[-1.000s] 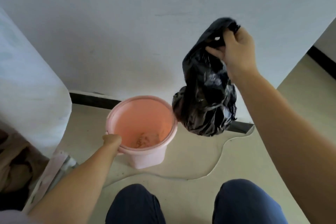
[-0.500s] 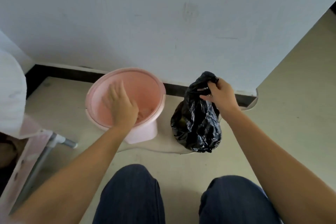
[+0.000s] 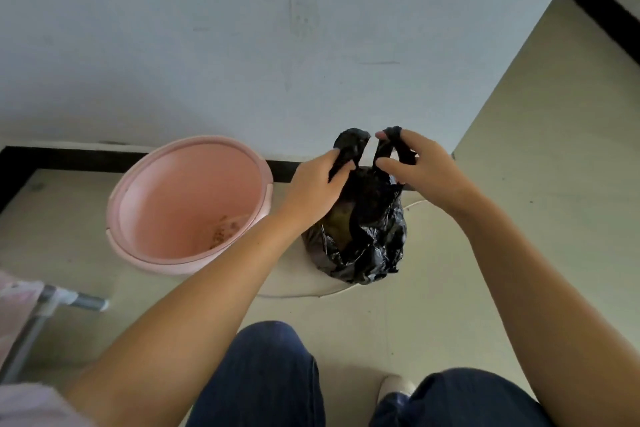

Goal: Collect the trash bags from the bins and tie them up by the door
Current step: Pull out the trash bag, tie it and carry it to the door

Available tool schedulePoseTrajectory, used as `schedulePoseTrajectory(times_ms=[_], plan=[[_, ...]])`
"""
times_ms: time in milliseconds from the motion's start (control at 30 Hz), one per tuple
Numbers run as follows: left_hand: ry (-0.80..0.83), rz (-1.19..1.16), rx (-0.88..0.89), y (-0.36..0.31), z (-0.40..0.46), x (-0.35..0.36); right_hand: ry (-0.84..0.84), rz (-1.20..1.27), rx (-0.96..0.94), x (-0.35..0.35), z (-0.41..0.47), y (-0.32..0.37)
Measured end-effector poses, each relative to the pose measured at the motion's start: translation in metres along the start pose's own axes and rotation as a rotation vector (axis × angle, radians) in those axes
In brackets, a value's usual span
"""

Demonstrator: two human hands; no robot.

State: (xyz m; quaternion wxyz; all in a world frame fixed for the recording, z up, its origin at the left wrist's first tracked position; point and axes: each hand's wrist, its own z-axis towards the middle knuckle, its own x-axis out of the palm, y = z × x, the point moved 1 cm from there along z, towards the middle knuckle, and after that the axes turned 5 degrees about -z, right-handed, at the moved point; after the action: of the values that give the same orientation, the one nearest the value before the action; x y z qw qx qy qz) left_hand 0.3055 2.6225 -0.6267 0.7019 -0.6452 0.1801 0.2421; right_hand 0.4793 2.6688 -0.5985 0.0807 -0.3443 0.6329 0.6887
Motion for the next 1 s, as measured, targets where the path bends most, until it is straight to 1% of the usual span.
schedulePoseTrajectory(times_ms=[33,100,200,267,300,333,400,433,467,500,567,600,667,700,733,800,867,900,933,1000], plan=[[-0.074,0.007,-0.022,-0.001,0.001,-0.005,-0.017,0.023,0.022,-0.006,0.001,-0.008],[-0.208,0.052,-0.026,-0.002,0.001,-0.017,-0.114,0.019,0.060,-0.017,0.003,-0.025],[-0.318,-0.007,0.004,-0.002,-0.001,-0.035,-0.312,-0.056,0.180,-0.028,0.001,-0.048],[-0.306,-0.072,-0.002,0.000,0.000,-0.040,-0.379,-0.049,0.253,-0.030,0.000,-0.058],[-0.233,-0.065,0.002,-0.001,0.001,-0.041,-0.388,-0.001,0.245,-0.031,0.002,-0.059],[-0.121,-0.038,0.014,-0.004,0.003,-0.041,-0.385,0.048,0.220,-0.031,0.003,-0.055],[0.130,0.060,0.079,-0.013,0.006,-0.037,-0.306,0.193,0.163,-0.027,0.006,-0.036],[0.201,0.162,0.149,-0.018,0.006,-0.036,-0.225,0.305,0.128,-0.023,0.007,-0.026],[0.227,0.293,0.229,-0.024,0.007,-0.036,-0.137,0.396,0.093,-0.018,0.008,-0.017],[0.210,0.417,0.307,-0.031,0.008,-0.037,-0.054,0.425,0.065,-0.012,0.008,-0.009],[0.156,0.544,0.451,-0.040,0.008,-0.041,0.143,0.314,0.041,-0.001,0.006,0.003],[0.171,0.572,0.498,-0.044,0.009,-0.041,0.263,0.231,0.028,0.006,0.006,0.004],[0.266,0.608,0.533,-0.049,0.009,-0.036,0.451,0.060,-0.013,0.018,0.004,0.007],[0.311,0.600,0.526,-0.050,0.010,-0.032,0.502,0.014,-0.025,0.022,0.003,0.009],[0.343,0.556,0.503,-0.050,0.011,-0.027,0.528,-0.001,-0.020,0.026,0.002,0.011],[0.364,0.368,0.427,-0.049,0.013,-0.021,0.543,-0.019,-0.023,0.031,0.001,0.017],[0.323,0.118,0.317,-0.040,0.018,-0.018,0.478,0.002,-0.012,0.035,0.003,0.014],[0.302,0.017,0.249,-0.032,0.021,-0.016,0.438,0.065,0.025,0.036,0.005,0.011],[0.302,-0.041,0.189,-0.025,0.021,-0.015,0.402,0.137,0.070,0.036,0.006,0.006],[0.365,-0.034,0.101,-0.010,0.020,-0.011,0.361,0.229,0.136,0.034,0.008,-0.005]])
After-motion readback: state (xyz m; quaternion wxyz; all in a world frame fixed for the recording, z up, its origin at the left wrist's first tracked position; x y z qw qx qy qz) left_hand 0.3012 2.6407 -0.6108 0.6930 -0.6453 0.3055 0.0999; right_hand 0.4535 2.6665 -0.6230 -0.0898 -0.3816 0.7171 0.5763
